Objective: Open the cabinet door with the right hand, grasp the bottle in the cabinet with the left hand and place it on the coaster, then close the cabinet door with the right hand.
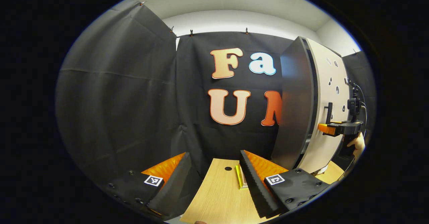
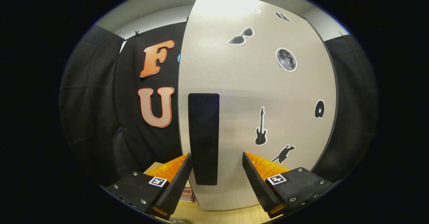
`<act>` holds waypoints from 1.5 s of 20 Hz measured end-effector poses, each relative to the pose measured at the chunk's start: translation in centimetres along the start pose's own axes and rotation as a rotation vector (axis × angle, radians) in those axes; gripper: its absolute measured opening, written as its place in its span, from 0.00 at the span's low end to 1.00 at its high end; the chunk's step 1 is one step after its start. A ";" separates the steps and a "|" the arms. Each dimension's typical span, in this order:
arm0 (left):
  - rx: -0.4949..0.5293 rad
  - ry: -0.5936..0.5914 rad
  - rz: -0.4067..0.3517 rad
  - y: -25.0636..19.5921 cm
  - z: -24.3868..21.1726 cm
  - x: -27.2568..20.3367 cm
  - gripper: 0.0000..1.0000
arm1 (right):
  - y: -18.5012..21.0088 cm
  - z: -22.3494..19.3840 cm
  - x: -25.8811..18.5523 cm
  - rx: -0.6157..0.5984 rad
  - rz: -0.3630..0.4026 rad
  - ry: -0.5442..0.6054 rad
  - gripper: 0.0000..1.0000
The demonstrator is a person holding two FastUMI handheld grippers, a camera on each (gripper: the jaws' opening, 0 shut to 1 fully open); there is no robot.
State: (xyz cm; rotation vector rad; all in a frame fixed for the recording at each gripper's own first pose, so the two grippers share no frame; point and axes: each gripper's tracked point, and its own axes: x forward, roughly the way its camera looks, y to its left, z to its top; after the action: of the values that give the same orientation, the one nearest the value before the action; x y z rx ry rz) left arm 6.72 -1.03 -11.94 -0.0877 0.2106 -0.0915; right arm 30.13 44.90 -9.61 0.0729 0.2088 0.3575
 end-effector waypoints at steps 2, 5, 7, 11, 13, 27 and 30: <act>0.005 -0.007 0.000 -0.3 0.4 0.7 0.95 | -0.3 -0.3 -0.4 0.006 -0.001 0.008 0.93; 0.017 -0.022 -0.001 -0.8 1.7 1.8 0.95 | -0.5 -0.4 -0.5 0.001 0.001 0.023 0.93; 0.022 -0.029 -0.006 -1.4 2.4 2.4 0.94 | -0.5 -0.6 -1.3 0.020 0.014 0.054 0.93; 0.037 -0.051 -0.014 -2.8 4.5 3.1 0.94 | -1.6 1.2 -4.9 0.044 0.055 0.044 0.93; 0.035 -0.076 -0.026 -3.6 6.0 3.3 0.94 | -3.5 3.3 -7.3 0.039 0.050 0.009 0.93; 0.060 -0.170 0.021 -2.2 14.2 -0.4 0.95 | -23.9 14.1 -26.1 -0.034 -0.215 -0.159 0.92; 0.049 -0.173 0.017 -1.6 15.1 -2.0 0.94 | -25.8 14.9 -28.8 -0.045 -0.271 -0.184 0.92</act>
State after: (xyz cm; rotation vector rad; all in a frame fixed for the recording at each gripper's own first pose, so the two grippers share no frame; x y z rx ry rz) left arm 7.90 -1.25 3.34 -0.0448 0.0360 -0.0718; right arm 15.75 10.02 7.67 0.0322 0.0270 0.0848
